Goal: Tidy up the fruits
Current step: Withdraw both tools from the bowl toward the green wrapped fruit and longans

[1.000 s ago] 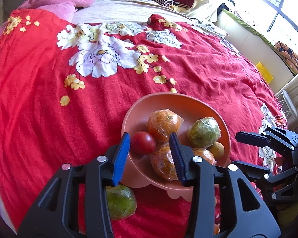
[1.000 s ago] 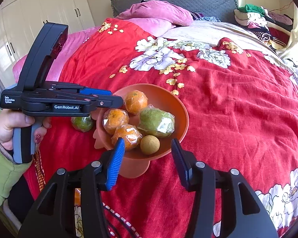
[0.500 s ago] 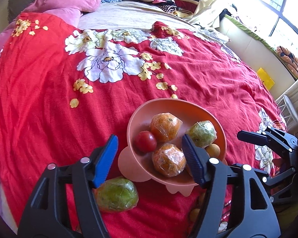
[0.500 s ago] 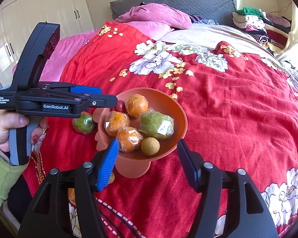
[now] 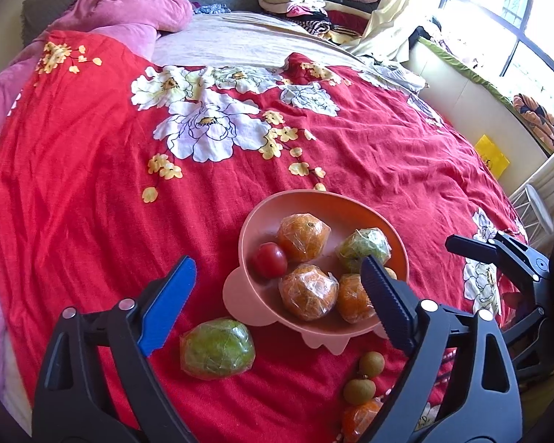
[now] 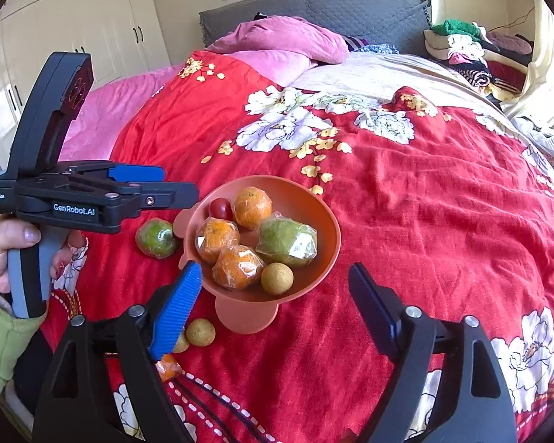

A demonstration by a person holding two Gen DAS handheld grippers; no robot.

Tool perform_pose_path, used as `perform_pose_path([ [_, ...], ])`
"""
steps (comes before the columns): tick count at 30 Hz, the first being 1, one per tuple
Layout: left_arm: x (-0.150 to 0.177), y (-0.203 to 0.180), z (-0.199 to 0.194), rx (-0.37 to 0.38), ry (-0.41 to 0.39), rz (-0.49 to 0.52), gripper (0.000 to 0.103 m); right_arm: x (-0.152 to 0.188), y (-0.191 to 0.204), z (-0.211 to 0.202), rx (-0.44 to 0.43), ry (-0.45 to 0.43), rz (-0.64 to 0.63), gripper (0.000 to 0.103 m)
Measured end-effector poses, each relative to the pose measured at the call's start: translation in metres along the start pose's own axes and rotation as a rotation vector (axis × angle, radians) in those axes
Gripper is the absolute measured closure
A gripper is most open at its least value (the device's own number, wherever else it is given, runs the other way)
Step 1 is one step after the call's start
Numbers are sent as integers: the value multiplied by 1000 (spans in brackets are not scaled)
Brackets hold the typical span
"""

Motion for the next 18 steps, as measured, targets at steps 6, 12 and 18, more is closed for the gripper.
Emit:
perform_pose_path([
  [6, 2, 1, -7, -4, -9, -6, 12, -2, 3, -5, 4, -9, -4, 17],
  [12, 4, 2, -15, -17, -19, -7, 10, -3, 5, -10, 8, -19, -7, 15],
  [18, 7, 4, -22, -24, -24, -10, 10, -1, 7, -14, 6, -21, -8, 14],
])
Point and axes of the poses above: each gripper's, at about its wrist camera, not at the fingertips, and z roughly the way its jaws point, y to its left, x to its underside, the point moved 5 cm from there along z, roughly the way its jaws point, and after that the axes turned 2 degrees about -z, right-handed, at the moved point
